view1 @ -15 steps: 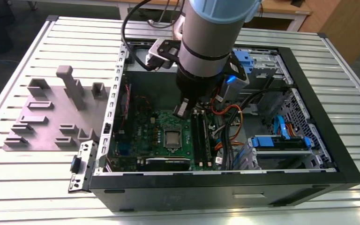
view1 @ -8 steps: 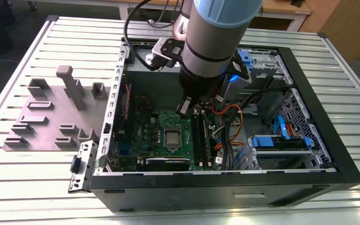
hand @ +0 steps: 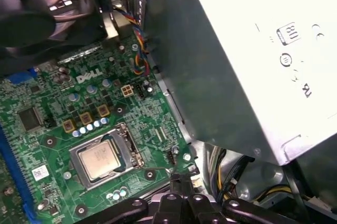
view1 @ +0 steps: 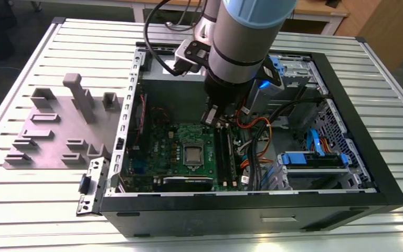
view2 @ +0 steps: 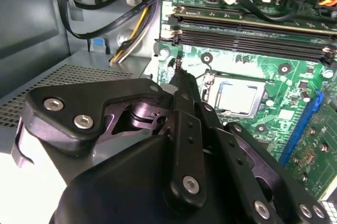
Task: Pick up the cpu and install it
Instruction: 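Close the cpu cover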
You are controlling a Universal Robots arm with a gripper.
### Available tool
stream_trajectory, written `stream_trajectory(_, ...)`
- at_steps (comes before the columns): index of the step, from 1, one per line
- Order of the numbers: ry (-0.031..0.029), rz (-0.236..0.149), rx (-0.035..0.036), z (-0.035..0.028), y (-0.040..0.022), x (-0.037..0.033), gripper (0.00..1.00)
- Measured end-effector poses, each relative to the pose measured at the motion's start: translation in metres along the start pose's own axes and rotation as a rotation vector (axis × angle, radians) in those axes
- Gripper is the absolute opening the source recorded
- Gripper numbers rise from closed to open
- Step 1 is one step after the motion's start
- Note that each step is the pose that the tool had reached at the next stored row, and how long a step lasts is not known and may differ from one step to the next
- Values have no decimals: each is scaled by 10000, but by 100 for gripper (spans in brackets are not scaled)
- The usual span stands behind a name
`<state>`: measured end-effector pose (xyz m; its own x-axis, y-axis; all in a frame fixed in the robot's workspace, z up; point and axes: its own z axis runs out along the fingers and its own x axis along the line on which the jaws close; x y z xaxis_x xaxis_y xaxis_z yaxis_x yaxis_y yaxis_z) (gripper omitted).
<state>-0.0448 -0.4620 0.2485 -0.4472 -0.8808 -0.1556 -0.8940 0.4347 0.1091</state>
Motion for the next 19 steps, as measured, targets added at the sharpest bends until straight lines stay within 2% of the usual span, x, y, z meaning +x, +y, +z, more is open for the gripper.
stream_trajectory(10, -5, -1, -2, 60, 12, -44, 11)
stream_trajectory(19, 0, -10, -3, 94, 14, -47, 11)
